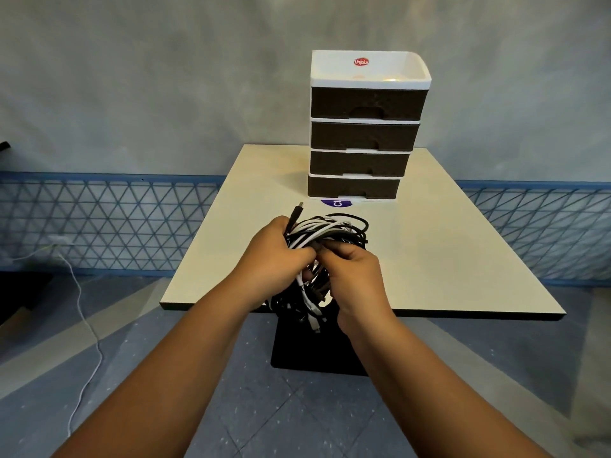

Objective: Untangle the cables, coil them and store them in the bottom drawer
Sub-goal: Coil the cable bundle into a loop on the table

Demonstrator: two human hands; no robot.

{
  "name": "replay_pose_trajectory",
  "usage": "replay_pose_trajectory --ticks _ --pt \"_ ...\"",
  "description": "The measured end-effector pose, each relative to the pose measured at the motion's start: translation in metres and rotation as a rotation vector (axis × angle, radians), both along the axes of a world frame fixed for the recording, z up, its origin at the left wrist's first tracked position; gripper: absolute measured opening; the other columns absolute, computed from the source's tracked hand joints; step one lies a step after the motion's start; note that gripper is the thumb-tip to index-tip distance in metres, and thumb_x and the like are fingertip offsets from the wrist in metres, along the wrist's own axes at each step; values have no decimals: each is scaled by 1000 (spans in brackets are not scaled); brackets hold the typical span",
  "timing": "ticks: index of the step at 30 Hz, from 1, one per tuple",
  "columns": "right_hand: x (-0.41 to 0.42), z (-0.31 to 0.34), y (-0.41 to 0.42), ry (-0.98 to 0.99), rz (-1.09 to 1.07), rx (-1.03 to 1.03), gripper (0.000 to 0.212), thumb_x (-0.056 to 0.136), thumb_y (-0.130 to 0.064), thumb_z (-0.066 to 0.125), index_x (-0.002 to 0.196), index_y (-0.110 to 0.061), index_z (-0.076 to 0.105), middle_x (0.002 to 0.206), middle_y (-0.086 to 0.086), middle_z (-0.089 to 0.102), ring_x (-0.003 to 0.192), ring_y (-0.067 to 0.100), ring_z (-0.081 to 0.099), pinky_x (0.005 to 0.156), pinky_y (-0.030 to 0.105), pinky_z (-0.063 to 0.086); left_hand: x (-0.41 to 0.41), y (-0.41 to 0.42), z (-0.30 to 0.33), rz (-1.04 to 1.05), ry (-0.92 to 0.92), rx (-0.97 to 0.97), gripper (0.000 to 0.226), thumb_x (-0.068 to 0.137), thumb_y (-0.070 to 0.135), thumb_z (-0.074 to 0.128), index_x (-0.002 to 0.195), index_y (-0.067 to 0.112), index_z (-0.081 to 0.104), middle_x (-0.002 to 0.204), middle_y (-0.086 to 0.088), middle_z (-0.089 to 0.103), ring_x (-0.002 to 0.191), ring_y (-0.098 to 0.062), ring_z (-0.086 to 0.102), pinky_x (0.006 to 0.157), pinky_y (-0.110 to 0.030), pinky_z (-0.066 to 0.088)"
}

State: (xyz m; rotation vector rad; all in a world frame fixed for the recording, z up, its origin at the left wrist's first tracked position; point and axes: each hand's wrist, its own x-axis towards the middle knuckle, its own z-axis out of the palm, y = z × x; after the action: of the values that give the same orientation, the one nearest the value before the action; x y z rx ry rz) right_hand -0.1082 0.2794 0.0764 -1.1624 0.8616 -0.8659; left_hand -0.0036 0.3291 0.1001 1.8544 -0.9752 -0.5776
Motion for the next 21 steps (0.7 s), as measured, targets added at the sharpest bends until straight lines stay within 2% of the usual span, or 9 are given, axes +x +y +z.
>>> replay_pose_trajectory --ticks 3,6,9,12,16,19,21 --pt "-3 4 0 -43 36 61 12 88 -7 67 79 -10 75 57 0 66 50 13 60 45 19 44 7 2 -1 -20 114 -5 21 82 4 60 100 16 58 76 -4 68 61 -19 70 58 -30 56" --pt "-2 5 -1 58 72 -5 16 88 -8 64 74 -12 70 58 5 62 51 17 58 49 24 46 9 4 -2 -35 173 -16 21 83 3 60 103 10 59 78 -9 68 63 -21 69 61 -34 58" --pt "-1 3 0 138 47 -113 10 88 -11 59 81 -9 66 59 7 61 50 21 56 51 31 44 6 4 -3 -14 152 -57 26 82 3 60 106 12 57 84 -9 69 63 -21 69 65 -38 60" --pt "-3 -1 5 164 -6 -216 8 90 -15 60 85 -12 66 63 6 69 51 20 65 52 35 54 3 4 -5 7 129 -72 32 80 5 61 108 18 54 88 -6 69 64 -19 71 66 -39 60" --pt "-4 -4 8 154 -63 -212 9 91 -16 63 83 -16 68 62 6 70 49 15 64 53 30 54 -2 6 -8 -18 164 -81 21 77 1 59 96 8 66 70 -7 69 58 -21 68 61 -35 57" --pt "-3 -7 7 207 -60 -212 13 89 -17 63 80 -16 71 60 6 70 49 17 64 57 35 57 -6 4 -11 15 221 -108 22 73 -2 57 88 7 70 65 -8 67 55 -20 65 58 -31 52" --pt "-3 -5 6 240 -7 -186 19 89 -18 60 76 -13 72 59 6 69 48 19 61 54 35 54 -7 4 -13 31 242 -110 21 71 -1 58 85 9 72 64 -8 67 56 -20 64 59 -31 52"
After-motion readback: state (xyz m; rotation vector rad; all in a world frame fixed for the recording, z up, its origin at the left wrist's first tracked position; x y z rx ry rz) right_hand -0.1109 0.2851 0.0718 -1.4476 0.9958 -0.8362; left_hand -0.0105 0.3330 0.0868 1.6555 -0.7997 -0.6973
